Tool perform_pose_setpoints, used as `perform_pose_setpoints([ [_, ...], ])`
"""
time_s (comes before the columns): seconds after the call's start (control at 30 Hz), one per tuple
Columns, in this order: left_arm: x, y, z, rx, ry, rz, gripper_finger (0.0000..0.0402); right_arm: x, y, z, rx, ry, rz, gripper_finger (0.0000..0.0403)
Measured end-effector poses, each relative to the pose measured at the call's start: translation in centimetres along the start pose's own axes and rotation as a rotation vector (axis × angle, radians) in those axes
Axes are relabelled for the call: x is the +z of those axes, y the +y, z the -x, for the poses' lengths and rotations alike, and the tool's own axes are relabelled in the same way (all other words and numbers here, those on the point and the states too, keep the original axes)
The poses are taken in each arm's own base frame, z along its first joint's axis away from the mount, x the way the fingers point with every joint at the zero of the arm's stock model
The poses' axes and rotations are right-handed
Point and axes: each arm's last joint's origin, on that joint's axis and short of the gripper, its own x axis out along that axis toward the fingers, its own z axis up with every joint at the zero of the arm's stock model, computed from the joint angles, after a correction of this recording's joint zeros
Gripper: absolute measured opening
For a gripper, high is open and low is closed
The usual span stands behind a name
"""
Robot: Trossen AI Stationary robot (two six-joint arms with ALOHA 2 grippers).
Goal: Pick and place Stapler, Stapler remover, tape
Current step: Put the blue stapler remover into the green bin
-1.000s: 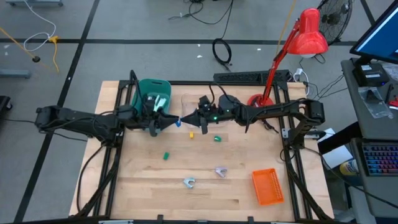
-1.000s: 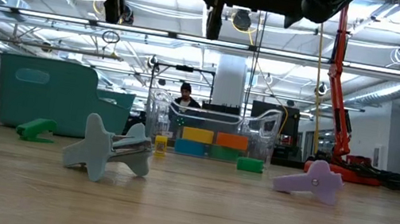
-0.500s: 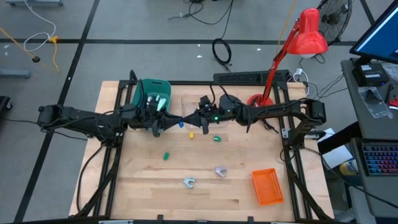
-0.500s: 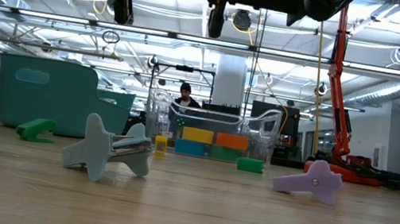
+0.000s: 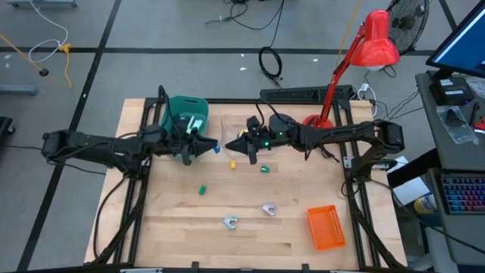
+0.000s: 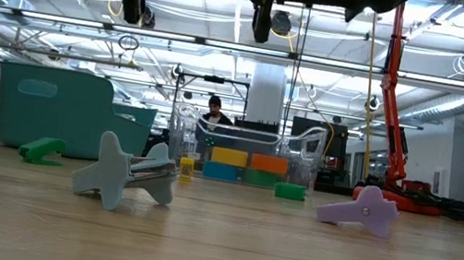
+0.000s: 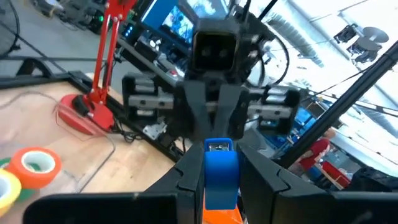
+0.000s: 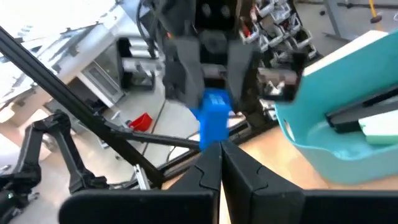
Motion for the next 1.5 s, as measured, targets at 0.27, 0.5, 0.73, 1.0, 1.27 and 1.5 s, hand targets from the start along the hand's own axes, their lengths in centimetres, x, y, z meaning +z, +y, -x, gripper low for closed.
perform_pose_setpoints([
  [0.27,0.6,0.9,2.0,0.173,0.034,-0.047,0.0071,-0.6,0.0,1.5,-0.085,0.122,0.018,0.0],
  [0.5,0.4,3.3,4.0,0.498,0.082,-0.061,0.0071,-3.0,-1.5,3.2,-0.198,0.246,-0.02,0.0],
  [0.73,0.4,5.9,5.1,0.698,0.156,-0.024,0.0071,-5.7,-3.4,5.5,-0.223,0.313,-0.056,0.0],
  [1.0,0.1,7.9,6.3,0.862,0.252,0.027,0.0071,-7.1,-4.6,9.6,-0.062,0.127,-0.066,0.0],
  [1.27,-0.9,9.7,5.8,0.914,0.374,0.113,0.0071,-8.2,-5.4,14.0,-0.03,-0.038,-0.033,0.0],
  [1.5,-1.8,11.3,5.2,0.961,0.454,0.162,0.0071,-7.8,-5.1,15.3,-0.048,-0.124,0.013,0.0],
])
